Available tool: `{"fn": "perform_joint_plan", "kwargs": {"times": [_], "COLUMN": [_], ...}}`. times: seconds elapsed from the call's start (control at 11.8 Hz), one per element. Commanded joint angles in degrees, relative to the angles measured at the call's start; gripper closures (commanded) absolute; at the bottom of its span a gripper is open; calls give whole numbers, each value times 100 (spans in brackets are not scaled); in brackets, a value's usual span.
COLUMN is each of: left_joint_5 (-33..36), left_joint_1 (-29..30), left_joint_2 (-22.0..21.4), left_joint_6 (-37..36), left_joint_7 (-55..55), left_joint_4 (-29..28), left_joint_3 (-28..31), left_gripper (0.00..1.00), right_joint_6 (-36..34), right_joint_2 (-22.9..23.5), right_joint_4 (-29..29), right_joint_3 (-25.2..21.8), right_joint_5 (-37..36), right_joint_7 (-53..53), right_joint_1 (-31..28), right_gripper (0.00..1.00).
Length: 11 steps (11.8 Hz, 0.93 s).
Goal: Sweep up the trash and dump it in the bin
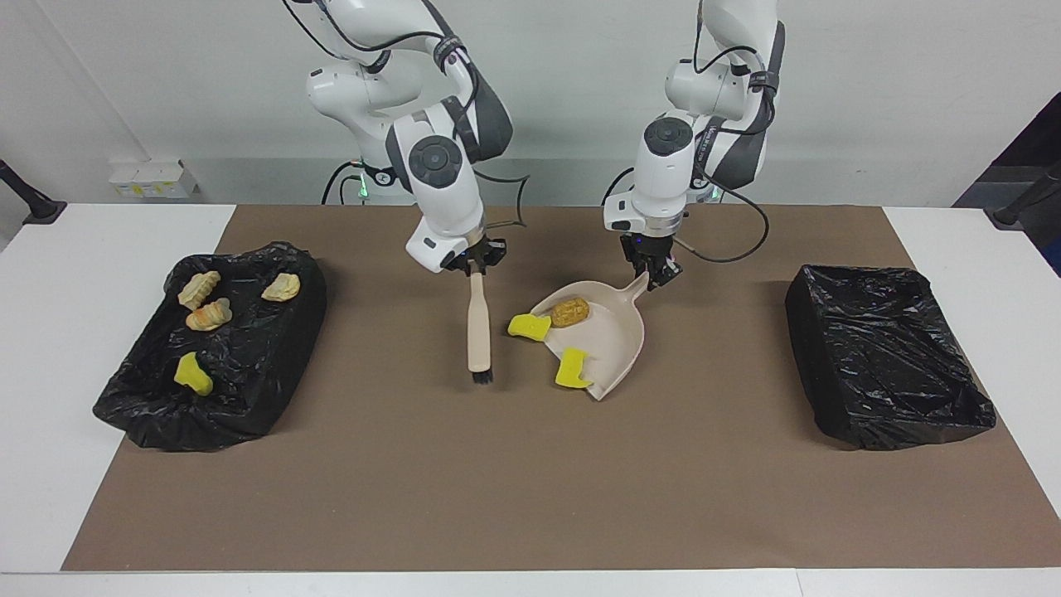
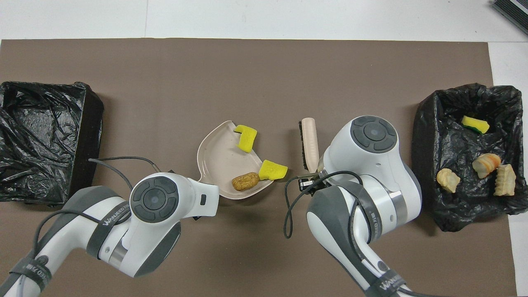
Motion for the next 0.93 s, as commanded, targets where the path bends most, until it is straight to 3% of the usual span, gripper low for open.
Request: {"fn": "perform_joint_plan", "kwargs": {"times": [0.0, 0.25, 0.51, 0.85], "left_joint_5": [-42, -42, -42, -42], "left_joint_1": [-71, -71, -71, -71], "left_joint_2": [40, 31, 31, 31], "left_joint_6": [87, 79, 78, 70], "left_joint_7": [-183, -193, -202, -237], "left_joint_4": [19, 19, 10, 10], "left_joint_3": [59, 59, 59, 59], "left_gripper": [100, 100, 100, 100], "right_joint_6": [400, 400, 821, 1295], "right_joint_2": [-33, 98, 414, 565], "right_joint_4": [-389, -407, -276, 138], "right_joint_3": [75, 75, 101, 180], "right_joint_5": [-277, -278, -112, 985], "right_joint_7": [-166, -61, 185, 291], "right_joint_1": [-68, 404, 696, 1206], "right_gripper": [100, 100, 100, 100]}}
